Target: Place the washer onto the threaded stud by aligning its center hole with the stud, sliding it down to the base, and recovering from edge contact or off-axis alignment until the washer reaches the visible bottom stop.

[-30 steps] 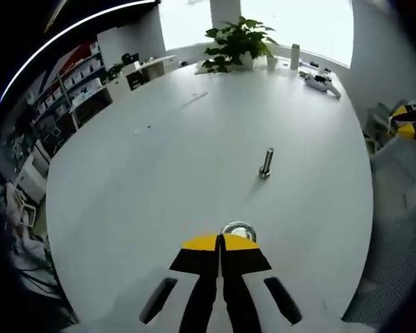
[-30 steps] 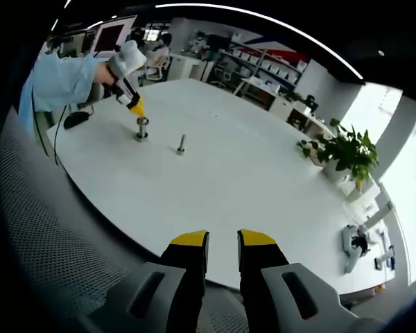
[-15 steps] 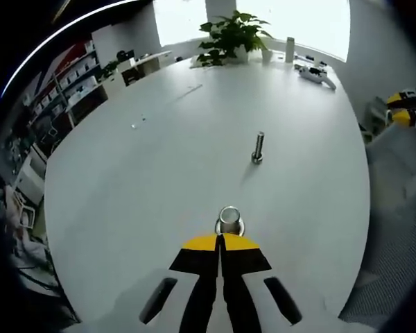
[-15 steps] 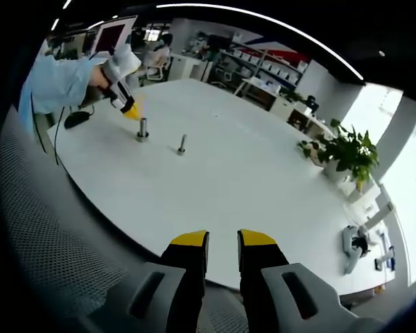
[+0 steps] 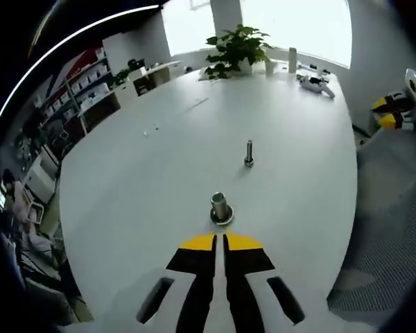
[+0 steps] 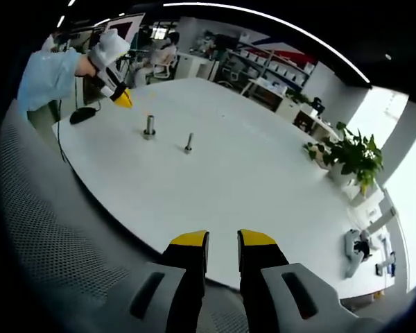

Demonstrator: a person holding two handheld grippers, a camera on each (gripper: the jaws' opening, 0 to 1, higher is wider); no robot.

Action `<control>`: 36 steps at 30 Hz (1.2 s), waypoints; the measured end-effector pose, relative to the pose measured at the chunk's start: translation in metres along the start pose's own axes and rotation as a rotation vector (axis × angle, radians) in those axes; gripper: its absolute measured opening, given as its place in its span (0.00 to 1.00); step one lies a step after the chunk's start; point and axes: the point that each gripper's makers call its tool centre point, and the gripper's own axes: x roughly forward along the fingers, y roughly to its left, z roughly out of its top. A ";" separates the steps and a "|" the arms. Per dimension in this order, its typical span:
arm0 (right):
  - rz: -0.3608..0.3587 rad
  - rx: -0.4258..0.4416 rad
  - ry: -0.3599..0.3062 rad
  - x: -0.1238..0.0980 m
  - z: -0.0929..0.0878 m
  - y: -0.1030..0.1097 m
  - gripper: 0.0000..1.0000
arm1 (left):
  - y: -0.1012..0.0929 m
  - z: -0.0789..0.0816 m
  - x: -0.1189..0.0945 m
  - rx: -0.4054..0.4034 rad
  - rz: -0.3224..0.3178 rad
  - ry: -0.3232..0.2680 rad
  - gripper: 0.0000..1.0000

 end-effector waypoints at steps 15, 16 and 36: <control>-0.003 -0.044 0.018 -0.002 -0.004 0.005 0.19 | -0.056 -0.002 -0.083 -0.060 0.003 -0.170 0.05; -0.002 -0.043 0.020 -0.002 -0.005 0.005 0.19 | -0.058 -0.004 -0.085 -0.066 0.007 -0.172 0.06; 0.466 -0.095 -0.156 -0.039 0.025 0.045 0.21 | -0.109 0.026 -0.121 -0.305 0.231 -0.278 0.18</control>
